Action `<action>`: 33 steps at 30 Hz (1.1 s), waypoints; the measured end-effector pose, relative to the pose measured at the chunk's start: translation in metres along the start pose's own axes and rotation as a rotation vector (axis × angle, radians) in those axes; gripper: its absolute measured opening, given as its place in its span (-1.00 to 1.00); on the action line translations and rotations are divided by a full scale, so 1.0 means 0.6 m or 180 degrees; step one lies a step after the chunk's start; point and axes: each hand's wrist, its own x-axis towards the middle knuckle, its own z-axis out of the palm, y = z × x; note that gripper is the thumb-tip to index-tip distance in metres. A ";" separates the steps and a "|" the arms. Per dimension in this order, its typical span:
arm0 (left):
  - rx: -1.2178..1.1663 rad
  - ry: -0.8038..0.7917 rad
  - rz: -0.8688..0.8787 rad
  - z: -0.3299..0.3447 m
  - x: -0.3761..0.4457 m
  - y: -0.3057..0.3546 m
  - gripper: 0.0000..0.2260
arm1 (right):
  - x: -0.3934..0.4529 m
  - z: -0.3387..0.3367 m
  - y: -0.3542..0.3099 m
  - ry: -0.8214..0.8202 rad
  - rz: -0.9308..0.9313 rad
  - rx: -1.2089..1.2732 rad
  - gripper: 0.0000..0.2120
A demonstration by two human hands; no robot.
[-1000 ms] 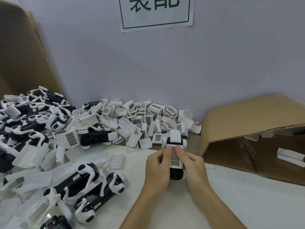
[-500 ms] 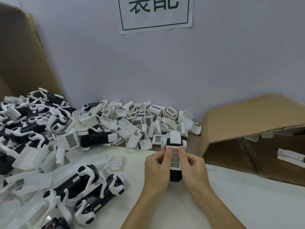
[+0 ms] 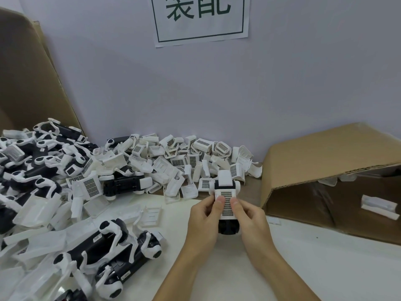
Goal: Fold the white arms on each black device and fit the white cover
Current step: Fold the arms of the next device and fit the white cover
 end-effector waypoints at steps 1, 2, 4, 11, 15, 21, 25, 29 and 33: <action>-0.0108 -0.0056 -0.0063 -0.001 0.001 0.002 -0.78 | 0.001 0.001 -0.002 -0.0031 0.0044 0.0142 -0.74; -0.0186 -0.0143 -0.0115 -0.003 0.001 0.004 -0.79 | 0.001 0.001 -0.004 -0.0067 0.0095 0.0282 -0.74; -0.0134 -0.0313 -0.0110 -0.005 0.000 0.006 -0.79 | 0.003 -0.003 -0.004 -0.0165 0.0148 0.0474 -0.75; 0.0344 -0.0133 0.0078 0.000 0.000 0.003 -0.75 | 0.005 -0.008 0.007 -0.0070 -0.0094 -0.0325 -0.74; 0.0212 -0.0084 0.0037 -0.003 0.000 0.000 -0.77 | 0.001 0.000 0.003 0.0008 -0.0217 -0.0472 -0.76; -0.1145 0.0214 -0.0398 0.004 0.009 0.001 -0.72 | -0.005 0.011 0.015 0.0363 -0.0820 -0.1338 -0.70; -0.1984 -0.0048 -0.0695 -0.002 0.010 0.011 -0.70 | -0.001 0.008 0.023 0.0394 -0.0837 -0.1569 -0.54; -0.1112 0.0180 -0.0426 -0.011 0.017 0.006 -0.75 | 0.008 -0.002 0.021 0.0819 -0.0650 -0.1060 -0.68; 0.0189 0.1143 -0.0052 -0.030 0.017 0.002 -0.67 | 0.017 -0.015 0.020 0.0899 -0.0380 -0.0754 -0.85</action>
